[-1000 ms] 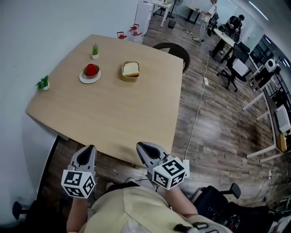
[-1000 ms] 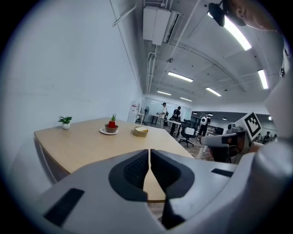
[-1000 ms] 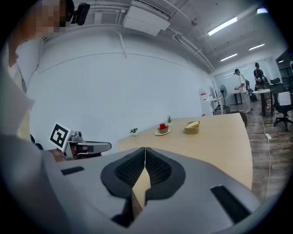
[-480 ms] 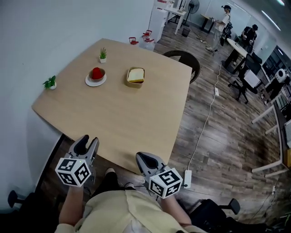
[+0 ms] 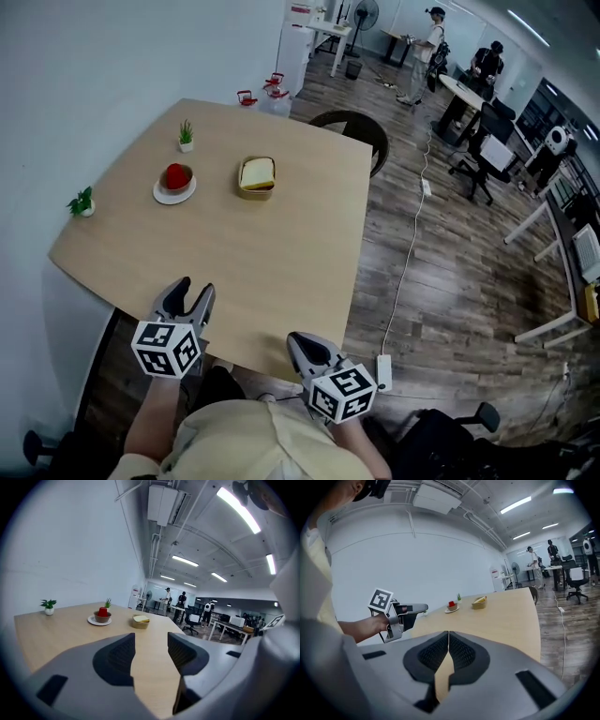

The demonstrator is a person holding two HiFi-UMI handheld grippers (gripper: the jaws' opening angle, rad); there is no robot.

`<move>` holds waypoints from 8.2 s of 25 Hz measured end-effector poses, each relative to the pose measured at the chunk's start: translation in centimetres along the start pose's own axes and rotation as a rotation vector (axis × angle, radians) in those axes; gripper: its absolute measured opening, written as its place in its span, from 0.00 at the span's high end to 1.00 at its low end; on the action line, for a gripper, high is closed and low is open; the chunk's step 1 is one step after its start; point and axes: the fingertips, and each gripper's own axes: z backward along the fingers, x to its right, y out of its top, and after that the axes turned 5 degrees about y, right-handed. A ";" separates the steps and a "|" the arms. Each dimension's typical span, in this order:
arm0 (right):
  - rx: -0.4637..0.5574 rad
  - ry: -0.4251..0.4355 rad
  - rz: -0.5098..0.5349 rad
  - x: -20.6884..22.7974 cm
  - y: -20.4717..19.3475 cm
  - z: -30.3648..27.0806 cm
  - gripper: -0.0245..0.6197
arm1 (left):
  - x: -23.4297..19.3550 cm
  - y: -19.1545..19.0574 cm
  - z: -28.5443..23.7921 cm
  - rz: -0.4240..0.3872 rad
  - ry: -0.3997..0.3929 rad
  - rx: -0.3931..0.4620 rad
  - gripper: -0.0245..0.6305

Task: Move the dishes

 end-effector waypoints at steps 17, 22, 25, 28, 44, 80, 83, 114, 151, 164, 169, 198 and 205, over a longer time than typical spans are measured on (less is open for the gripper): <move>-0.091 -0.058 -0.002 0.3 3.0 -13.7 0.94 | -16.8 5.0 -12.7 -0.171 0.087 -0.023 0.65; -0.109 -0.079 -0.009 0.1 3.4 -17.4 0.94 | -20.3 9.3 -17.0 -0.141 0.089 0.046 0.65; -0.111 -0.095 -0.013 0.0 3.6 -18.9 0.94 | -21.5 10.1 -19.0 -0.186 0.078 0.025 0.65; -0.123 -0.108 -0.013 0.1 3.8 -20.1 0.94 | -22.8 9.9 -21.2 -0.214 0.070 -0.010 0.65; -0.209 -0.151 -0.042 1.0 2.2 -25.2 0.94 | -28.0 6.5 -31.1 -0.237 0.096 -0.154 0.62; -0.131 -0.197 -0.073 2.8 2.4 -18.9 0.94 | -18.9 12.0 -24.6 -0.427 0.006 0.062 0.61; -0.113 -0.188 -0.069 3.0 2.6 -17.7 0.94 | -16.7 11.9 -22.9 -0.433 -0.021 0.058 0.61; 0.028 -0.119 0.316 5.1 8.0 -13.2 0.77 | -1.3 4.6 -13.6 0.130 -0.523 -0.235 0.61; -0.144 -0.350 1.206 2.7 6.5 -10.6 0.85 | 7.2 -1.9 -9.4 0.687 -0.802 -0.548 0.61; -0.264 -0.296 1.206 3.5 6.6 -10.8 0.91 | 7.2 -0.9 -9.7 0.564 -0.819 -0.390 0.57; -0.284 -0.291 1.176 4.0 7.2 -10.5 0.91 | 6.1 -0.4 -9.8 0.496 -0.779 -0.326 0.57; -1.094 0.141 0.991 8.3 3.0 -12.4 0.91 | 3.7 -3.1 -8.5 -0.182 -0.645 -0.216 0.57; -1.304 0.235 0.916 8.3 1.0 -12.9 0.91 | 3.6 -3.9 -8.0 -0.194 -0.647 -0.231 0.57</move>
